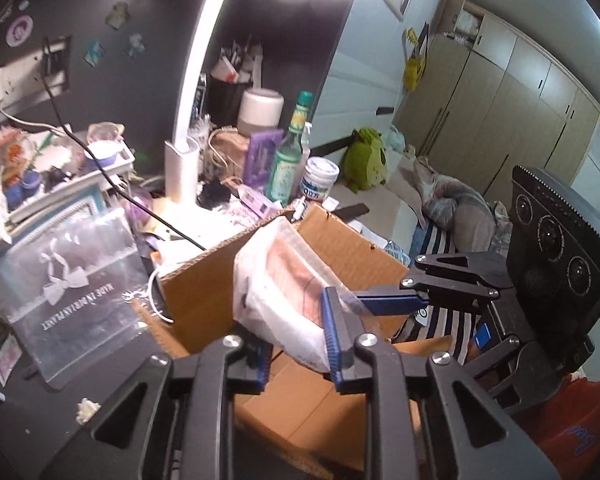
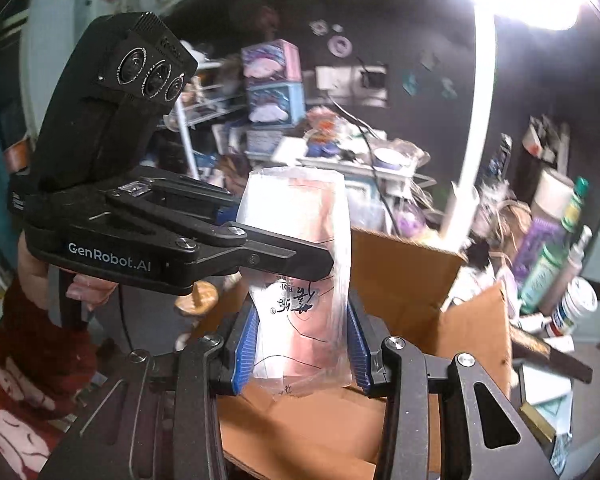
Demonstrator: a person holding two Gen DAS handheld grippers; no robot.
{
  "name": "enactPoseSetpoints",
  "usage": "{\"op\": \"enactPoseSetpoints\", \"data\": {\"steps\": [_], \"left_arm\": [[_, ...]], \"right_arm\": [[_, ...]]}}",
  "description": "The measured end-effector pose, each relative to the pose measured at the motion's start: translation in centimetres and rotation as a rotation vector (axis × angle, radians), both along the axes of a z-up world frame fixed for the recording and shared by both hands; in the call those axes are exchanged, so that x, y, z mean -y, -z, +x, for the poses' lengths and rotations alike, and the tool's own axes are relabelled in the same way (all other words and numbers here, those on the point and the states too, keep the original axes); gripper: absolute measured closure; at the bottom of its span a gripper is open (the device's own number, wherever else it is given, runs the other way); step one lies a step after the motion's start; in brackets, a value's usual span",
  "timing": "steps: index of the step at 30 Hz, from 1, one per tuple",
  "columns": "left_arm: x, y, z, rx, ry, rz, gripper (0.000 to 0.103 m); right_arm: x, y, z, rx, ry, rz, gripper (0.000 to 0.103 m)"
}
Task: Organize objects
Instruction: 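Carry the bread bag into the cardboard box and open the right tool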
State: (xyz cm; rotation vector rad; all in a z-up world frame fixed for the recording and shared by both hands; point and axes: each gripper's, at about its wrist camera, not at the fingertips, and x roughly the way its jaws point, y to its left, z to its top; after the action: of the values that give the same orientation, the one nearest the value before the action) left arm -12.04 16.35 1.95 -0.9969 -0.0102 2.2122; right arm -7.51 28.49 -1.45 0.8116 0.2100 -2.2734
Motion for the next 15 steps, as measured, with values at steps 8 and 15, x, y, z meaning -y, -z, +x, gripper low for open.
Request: {"op": "enactPoseSetpoints", "data": {"steps": [8,15], "left_arm": [[0.6,0.1,0.1,-0.022,-0.044,-0.023,0.028],[6.9,-2.5,2.7,-0.134,-0.181,0.031,0.024]], "right_arm": [[-0.7,0.9,-0.8,-0.004,0.076,0.064,0.03],[0.2,0.0,0.1,-0.051,0.064,0.057,0.026]]}}
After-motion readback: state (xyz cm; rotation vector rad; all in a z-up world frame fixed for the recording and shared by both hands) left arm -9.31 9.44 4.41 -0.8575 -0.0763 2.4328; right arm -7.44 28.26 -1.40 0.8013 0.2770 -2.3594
